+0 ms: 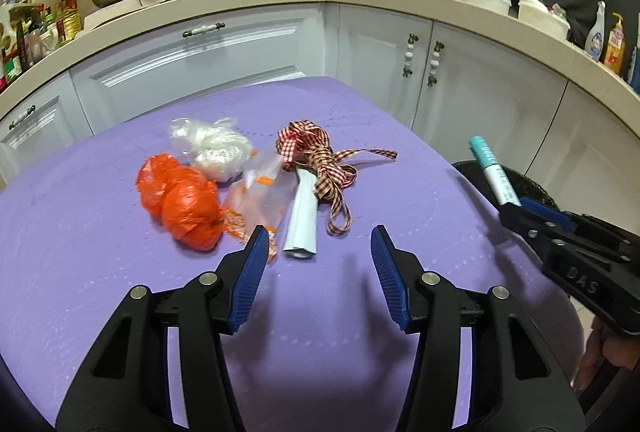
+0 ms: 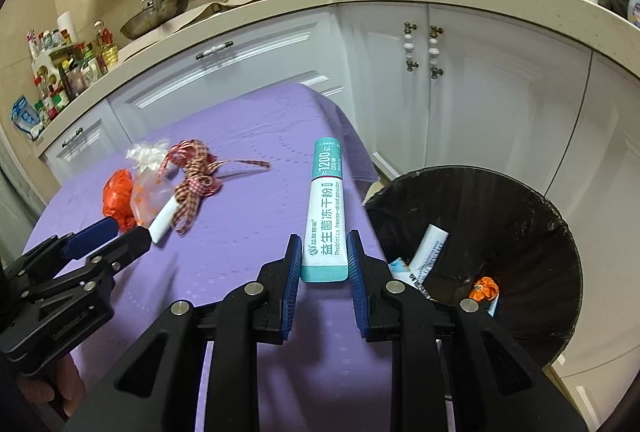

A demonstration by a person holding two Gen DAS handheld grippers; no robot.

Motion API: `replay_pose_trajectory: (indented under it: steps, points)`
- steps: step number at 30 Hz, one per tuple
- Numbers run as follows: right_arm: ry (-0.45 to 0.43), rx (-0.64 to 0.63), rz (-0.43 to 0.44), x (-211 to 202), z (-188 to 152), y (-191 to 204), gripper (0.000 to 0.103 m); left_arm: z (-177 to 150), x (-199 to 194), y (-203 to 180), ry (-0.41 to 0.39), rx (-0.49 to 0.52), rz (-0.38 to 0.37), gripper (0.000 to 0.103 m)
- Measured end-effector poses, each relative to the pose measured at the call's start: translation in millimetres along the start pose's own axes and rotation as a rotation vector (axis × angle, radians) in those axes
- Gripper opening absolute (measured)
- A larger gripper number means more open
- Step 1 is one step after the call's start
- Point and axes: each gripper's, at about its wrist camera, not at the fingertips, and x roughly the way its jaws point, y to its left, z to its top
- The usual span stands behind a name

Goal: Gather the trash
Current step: 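Grasp the white tube with the left gripper while the right holds the teal tube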

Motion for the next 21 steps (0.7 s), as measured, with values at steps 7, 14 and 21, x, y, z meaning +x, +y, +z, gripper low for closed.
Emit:
replay_pose_trajectory:
  steps: [7, 14, 21]
  points:
    - [-0.009, 0.020, 0.016, -1.4, -1.0, -16.2, 0.024, 1.2, 15.5, 1.9, 0.049, -0.003, 0.034, 0.035]
    - [-0.004, 0.032, 0.021, 1.7, -3.6, -22.5, 0.024, 1.4, 19.9, 6.5, 0.067, -0.009, 0.044, 0.030]
    - [-0.003, 0.031, 0.020, 2.5, -4.0, -22.6, 0.024, 5.2, 27.7, 3.7, 0.086, 0.006, 0.036, 0.019]
